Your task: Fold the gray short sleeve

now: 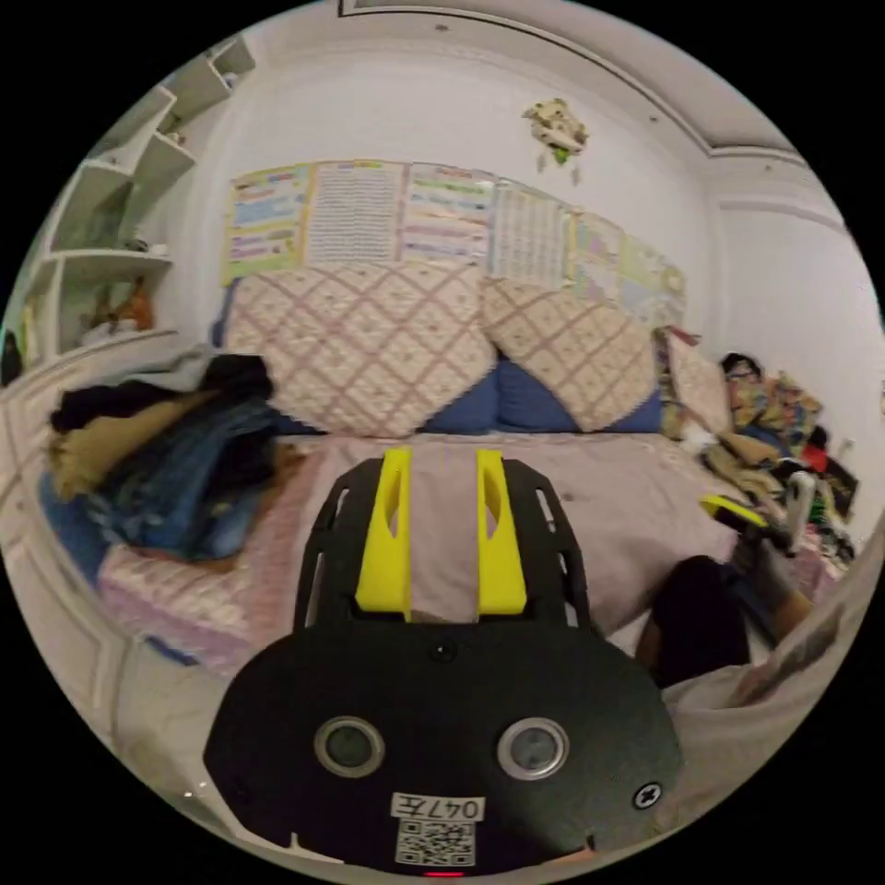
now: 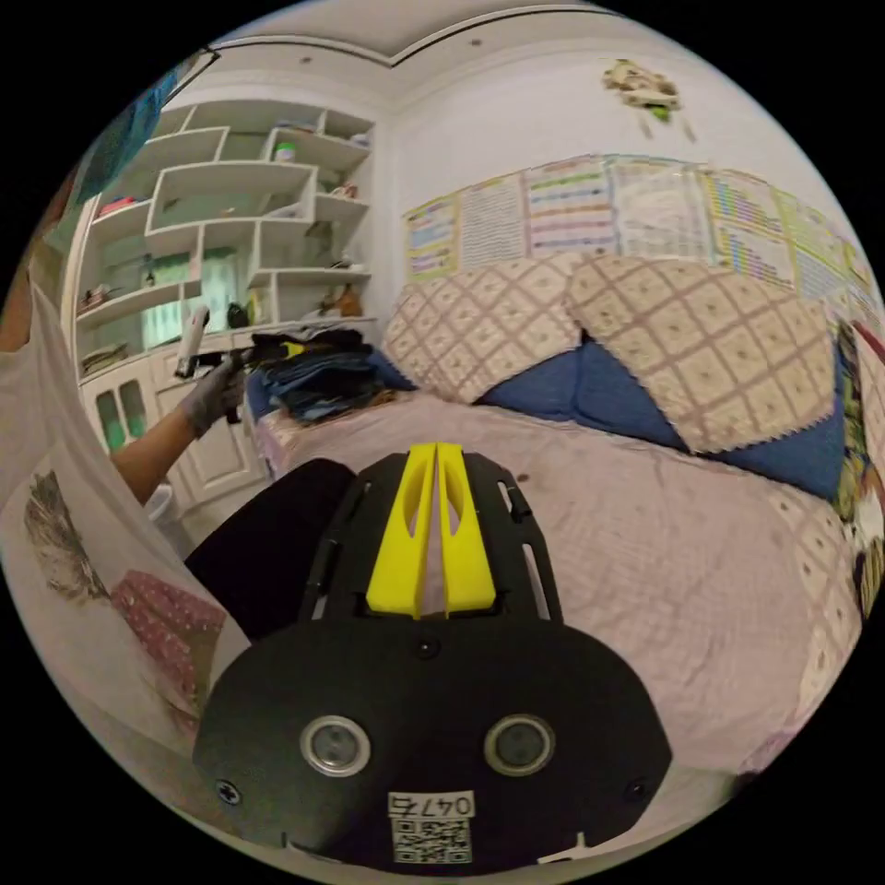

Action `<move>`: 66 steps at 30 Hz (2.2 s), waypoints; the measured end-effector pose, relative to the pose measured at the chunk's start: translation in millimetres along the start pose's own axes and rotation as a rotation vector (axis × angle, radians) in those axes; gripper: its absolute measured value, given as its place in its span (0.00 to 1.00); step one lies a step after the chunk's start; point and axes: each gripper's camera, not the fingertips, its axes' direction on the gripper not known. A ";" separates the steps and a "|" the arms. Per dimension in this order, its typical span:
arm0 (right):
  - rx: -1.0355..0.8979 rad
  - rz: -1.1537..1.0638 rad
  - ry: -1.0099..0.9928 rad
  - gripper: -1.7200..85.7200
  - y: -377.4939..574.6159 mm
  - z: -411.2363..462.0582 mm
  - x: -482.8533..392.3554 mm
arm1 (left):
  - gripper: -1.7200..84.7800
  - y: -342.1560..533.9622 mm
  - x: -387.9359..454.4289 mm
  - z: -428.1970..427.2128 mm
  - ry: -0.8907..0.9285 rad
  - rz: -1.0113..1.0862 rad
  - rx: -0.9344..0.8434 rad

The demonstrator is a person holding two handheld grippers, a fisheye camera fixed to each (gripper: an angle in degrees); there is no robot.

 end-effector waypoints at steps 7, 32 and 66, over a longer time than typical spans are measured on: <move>-0.103 0.097 -0.108 0.01 -12.1 88.7 -20.3 | 0.23 -75.3 -92.5 30.1 -0.435 0.240 -0.052; -0.159 0.344 -0.233 0.01 58.5 196.7 -23.7 | 0.21 -160.4 -141.2 188.5 -0.474 0.394 -0.339; -0.113 0.301 -0.351 0.01 31.7 237.3 -48.2 | 0.03 -142.4 -204.9 249.6 -0.496 0.263 -0.270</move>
